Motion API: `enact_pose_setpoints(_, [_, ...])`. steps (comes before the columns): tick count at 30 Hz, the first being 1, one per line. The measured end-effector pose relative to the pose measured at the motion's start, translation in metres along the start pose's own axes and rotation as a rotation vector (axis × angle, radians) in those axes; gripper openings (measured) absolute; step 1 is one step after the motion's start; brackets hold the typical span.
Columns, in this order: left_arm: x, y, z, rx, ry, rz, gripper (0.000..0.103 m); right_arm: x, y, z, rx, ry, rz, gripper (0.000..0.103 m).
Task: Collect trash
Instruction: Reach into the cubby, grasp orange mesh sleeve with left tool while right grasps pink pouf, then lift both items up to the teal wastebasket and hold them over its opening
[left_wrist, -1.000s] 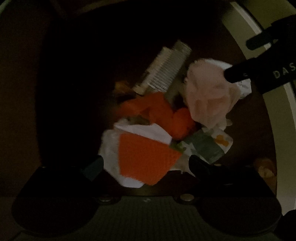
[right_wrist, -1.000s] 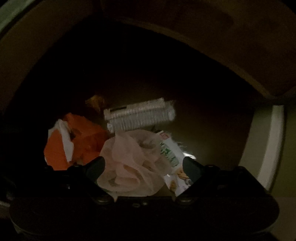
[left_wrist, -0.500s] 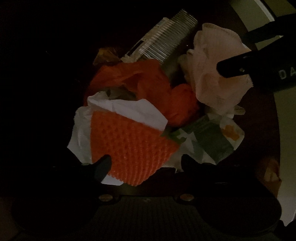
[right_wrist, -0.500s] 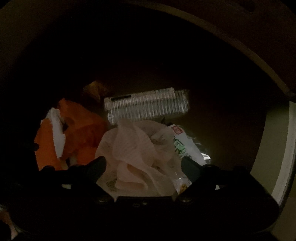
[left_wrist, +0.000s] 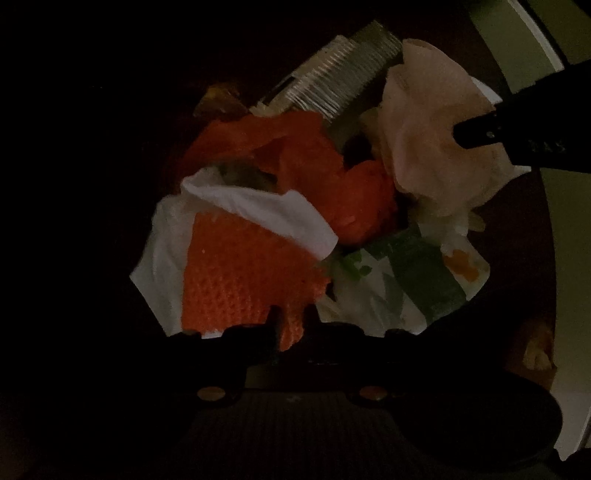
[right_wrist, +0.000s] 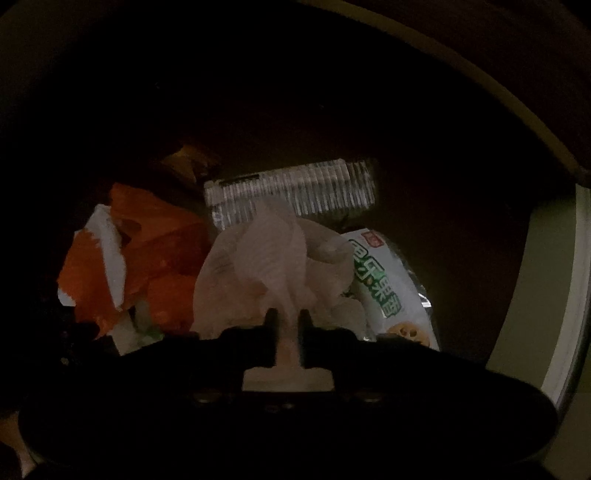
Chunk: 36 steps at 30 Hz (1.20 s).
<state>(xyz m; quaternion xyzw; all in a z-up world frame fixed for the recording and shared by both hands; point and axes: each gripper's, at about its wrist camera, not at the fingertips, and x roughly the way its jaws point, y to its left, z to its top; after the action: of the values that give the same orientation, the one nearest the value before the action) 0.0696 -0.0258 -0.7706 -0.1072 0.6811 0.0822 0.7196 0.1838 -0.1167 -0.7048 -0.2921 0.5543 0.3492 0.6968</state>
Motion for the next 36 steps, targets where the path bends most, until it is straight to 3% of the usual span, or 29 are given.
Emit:
enact_pose_setpoints(7, [-0.038, 0.001, 0.008, -0.026, -0.014, 0.031, 0.009, -0.053, -0.001, 0.005, 0.064, -0.03, 0.0, 0.001])
enact_pose_setpoints(16, [-0.152, -0.003, 0.019, -0.028, -0.055, 0.005, 0.009, -0.182, -0.001, 0.028, 0.093, -0.107, 0.008, 0.001])
enact_pose_setpoints(28, [-0.362, -0.013, 0.059, -0.036, -0.177, -0.034, 0.009, -0.386, -0.018, 0.068, 0.137, -0.238, 0.001, 0.001])
enact_pose_setpoints(36, [-0.489, -0.022, 0.097, -0.039, -0.286, -0.054, 0.009, -0.492, -0.038, 0.1, 0.144, -0.347, -0.014, 0.001])
